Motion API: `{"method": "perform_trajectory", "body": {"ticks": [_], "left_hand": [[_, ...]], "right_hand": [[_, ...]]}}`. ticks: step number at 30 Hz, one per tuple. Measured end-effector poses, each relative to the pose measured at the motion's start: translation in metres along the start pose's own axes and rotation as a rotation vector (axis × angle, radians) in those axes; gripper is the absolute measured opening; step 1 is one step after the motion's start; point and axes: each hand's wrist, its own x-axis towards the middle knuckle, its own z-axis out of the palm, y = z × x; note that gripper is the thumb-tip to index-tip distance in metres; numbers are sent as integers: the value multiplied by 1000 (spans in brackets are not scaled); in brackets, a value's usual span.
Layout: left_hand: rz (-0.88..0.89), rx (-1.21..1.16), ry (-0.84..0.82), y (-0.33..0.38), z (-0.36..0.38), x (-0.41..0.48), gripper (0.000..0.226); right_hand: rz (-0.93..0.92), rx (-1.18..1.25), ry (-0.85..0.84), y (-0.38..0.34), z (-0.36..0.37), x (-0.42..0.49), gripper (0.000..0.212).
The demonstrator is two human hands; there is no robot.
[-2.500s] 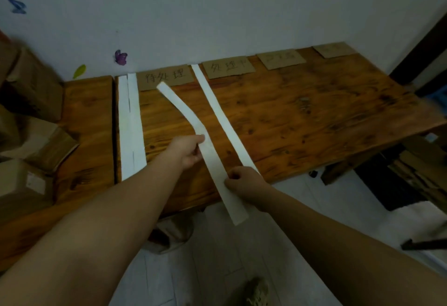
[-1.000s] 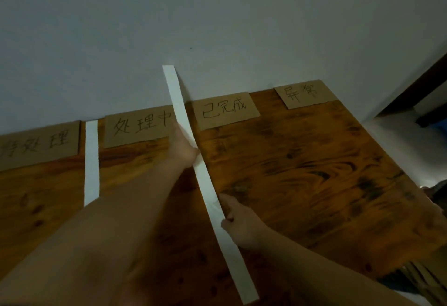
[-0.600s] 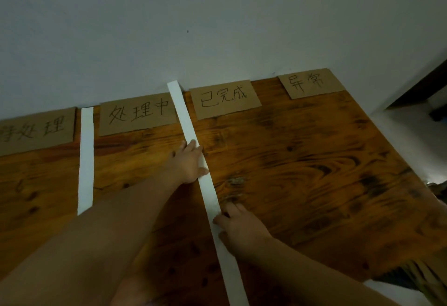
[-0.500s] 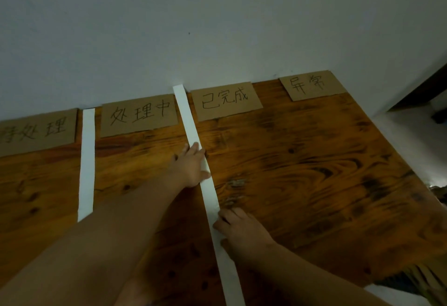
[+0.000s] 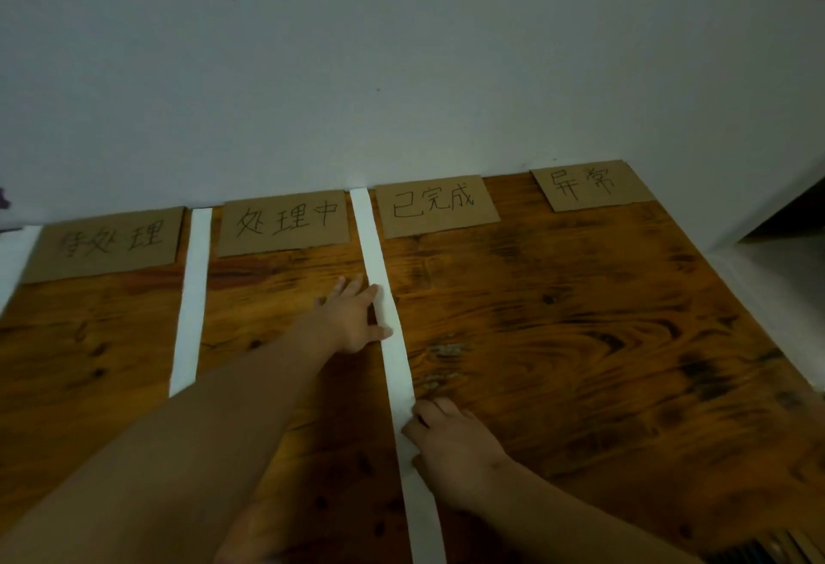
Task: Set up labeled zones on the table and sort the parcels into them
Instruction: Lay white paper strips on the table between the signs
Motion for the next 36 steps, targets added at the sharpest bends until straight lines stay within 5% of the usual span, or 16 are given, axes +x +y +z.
{"method": "perform_trajectory", "body": {"ticks": [9,17,28,36], "left_hand": [[-127,-111,109,-49,-15,-70,78],[-245,-79,218,-142,-28,-181,75],[-332,-9,80,-345,42,-355,74],[-355,68,1,-413,80,-384,78]], "right_hand": [[-18,1,102,-26,-34,5,45],[-70,18,152,-142,-81,30,55],[-116,54,57,-361,-23,62,53],[-208,1,-62,-449,24,107,50]]}}
